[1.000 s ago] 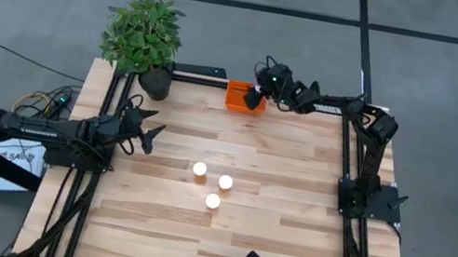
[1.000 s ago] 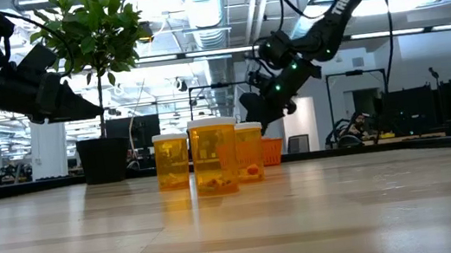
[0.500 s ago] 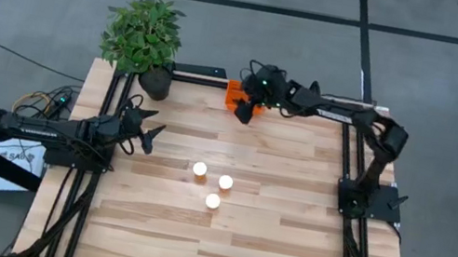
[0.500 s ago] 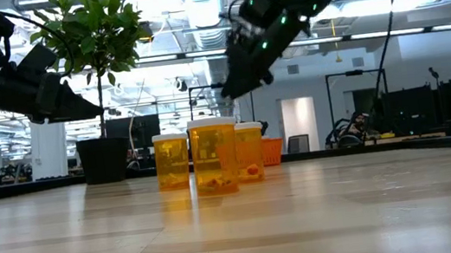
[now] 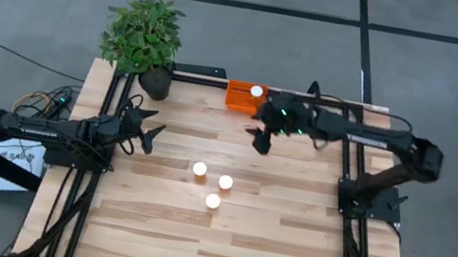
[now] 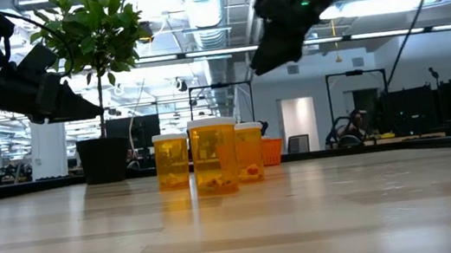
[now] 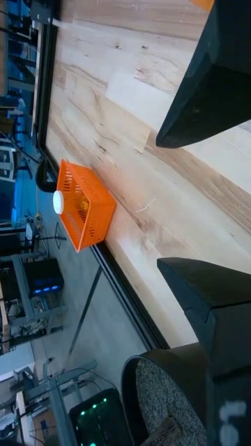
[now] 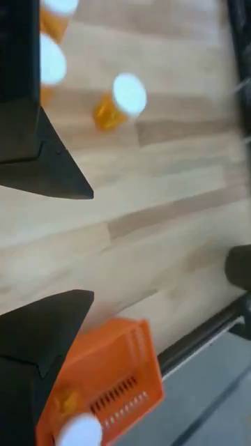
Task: Pick and place pill bottles into a basket
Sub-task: Put the top right orange pill bottle into the orange bin
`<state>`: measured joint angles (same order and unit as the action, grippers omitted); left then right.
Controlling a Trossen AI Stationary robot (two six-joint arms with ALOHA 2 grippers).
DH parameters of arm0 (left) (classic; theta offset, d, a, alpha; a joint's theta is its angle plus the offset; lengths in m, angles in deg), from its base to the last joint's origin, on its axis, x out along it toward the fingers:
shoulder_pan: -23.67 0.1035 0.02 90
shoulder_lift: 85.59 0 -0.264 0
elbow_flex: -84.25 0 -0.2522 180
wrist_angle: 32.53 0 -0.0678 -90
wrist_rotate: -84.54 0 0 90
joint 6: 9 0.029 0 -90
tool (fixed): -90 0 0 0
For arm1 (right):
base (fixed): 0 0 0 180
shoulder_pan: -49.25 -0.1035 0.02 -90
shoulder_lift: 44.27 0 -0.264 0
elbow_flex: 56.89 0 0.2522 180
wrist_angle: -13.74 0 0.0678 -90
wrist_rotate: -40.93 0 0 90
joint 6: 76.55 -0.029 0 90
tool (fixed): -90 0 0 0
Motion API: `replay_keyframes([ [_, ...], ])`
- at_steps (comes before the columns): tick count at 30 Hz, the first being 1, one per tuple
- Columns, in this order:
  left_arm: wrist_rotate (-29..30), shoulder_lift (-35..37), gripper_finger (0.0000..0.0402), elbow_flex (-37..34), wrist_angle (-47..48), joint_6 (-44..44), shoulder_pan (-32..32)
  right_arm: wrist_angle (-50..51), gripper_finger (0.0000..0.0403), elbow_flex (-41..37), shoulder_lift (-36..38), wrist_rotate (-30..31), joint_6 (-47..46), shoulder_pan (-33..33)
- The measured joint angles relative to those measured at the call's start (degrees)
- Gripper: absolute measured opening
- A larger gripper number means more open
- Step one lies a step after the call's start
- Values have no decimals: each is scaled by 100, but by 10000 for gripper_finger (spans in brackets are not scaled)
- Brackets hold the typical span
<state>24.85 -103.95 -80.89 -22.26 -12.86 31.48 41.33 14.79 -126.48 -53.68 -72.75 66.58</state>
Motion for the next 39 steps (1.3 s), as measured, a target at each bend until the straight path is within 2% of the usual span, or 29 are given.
replay_keyframes([
  [6,0,-1,263,-1,0,0,0,-2442,205,-2152,1282,27,-717,-479],
  [9,0,0,263,-1,0,0,-1,-3585,199,-3128,1746,281,-875,-848],
  [15,2,-1,263,-1,0,0,0,-4980,194,-4276,1893,695,-853,-1545],
  [22,2,1,263,-1,0,0,0,-5913,196,-4565,1244,954,-670,-1973],
  [30,2,0,263,-1,0,-1,0,-7713,196,-4569,-320,942,-484,-2085],
  [35,2,0,263,-1,0,0,0,-8490,213,-4563,-1139,925,-407,-2083],
  [39,2,1,263,-1,0,0,0,-8693,234,-4376,-1507,923,-377,-2085],
])
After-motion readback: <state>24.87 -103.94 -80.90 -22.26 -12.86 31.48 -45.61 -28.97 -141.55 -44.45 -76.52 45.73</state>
